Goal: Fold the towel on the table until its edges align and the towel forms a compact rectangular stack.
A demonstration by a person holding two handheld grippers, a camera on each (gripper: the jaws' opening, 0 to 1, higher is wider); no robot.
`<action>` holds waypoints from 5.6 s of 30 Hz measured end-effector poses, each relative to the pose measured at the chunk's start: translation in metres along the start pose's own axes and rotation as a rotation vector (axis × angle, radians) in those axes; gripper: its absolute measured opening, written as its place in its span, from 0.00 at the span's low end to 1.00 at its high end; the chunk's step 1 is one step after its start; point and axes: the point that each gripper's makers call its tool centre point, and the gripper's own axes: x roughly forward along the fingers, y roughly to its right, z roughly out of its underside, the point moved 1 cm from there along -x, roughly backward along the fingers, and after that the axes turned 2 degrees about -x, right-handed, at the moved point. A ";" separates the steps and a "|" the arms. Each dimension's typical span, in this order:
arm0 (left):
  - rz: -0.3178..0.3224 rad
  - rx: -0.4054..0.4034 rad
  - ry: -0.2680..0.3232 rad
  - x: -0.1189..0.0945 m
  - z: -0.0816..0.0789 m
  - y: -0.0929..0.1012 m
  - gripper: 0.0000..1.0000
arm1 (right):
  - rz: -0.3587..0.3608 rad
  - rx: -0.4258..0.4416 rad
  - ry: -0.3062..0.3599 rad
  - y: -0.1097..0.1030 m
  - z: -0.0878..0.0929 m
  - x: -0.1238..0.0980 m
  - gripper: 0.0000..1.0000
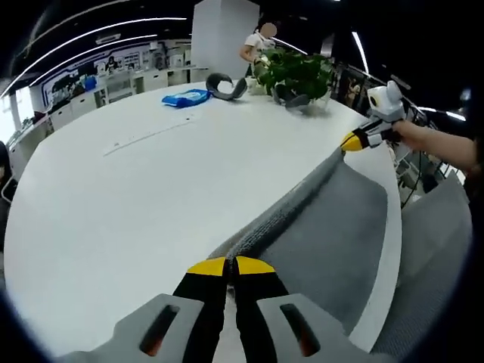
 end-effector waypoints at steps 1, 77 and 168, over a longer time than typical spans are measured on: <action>-0.001 -0.003 0.001 0.001 0.000 0.000 0.03 | 0.002 -0.003 -0.003 0.001 0.000 0.001 0.00; 0.002 0.783 -0.226 -0.011 0.059 0.105 0.14 | -0.070 -0.459 -0.127 -0.115 0.080 -0.026 0.34; 0.092 0.756 -0.398 0.035 0.019 0.118 0.14 | -0.242 -0.699 -0.211 -0.236 0.077 -0.001 0.06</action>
